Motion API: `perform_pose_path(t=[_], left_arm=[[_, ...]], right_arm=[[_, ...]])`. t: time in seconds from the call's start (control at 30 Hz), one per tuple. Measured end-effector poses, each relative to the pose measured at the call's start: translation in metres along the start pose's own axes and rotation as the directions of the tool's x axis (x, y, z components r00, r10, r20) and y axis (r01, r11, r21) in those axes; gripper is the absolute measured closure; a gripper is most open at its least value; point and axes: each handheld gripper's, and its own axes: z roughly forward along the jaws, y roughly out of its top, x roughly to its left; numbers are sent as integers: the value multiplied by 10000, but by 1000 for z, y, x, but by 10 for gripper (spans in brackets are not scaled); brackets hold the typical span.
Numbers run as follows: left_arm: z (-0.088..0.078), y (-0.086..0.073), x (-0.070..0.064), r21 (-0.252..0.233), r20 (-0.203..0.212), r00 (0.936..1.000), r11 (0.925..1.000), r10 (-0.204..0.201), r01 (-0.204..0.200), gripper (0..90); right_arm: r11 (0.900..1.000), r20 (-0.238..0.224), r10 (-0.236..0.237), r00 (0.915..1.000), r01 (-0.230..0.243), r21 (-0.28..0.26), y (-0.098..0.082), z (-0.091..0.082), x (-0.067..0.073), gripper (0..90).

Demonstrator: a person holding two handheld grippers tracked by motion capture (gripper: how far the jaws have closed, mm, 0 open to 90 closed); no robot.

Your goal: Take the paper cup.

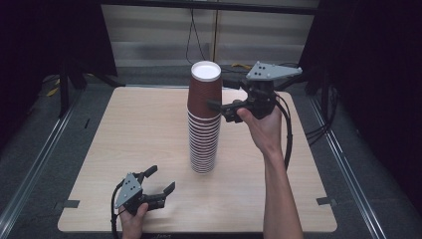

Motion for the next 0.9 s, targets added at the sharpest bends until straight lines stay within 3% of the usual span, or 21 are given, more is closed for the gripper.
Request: perform_pose_path(t=[0.17,0.4,0.57,0.9], left_arm=[[0,0,0,-27,44,10000,10000,-5,6,161],[0,0,1,-39,74,10000,10000,-19,19,161],[-1,0,1,-42,74,10000,10000,6,-6,161],[0,0,0,-46,74,10000,10000,-12,12,161]], right_arm=[[9987,-199,-114,9997,124,490,8,16,-3,132],[9990,-478,89,9988,-68,451,17,25,-6,127],[9972,-470,12,9989,23,749,25,34,-6,138],[9960,-618,-195,9979,248,853,30,38,-7,153]])
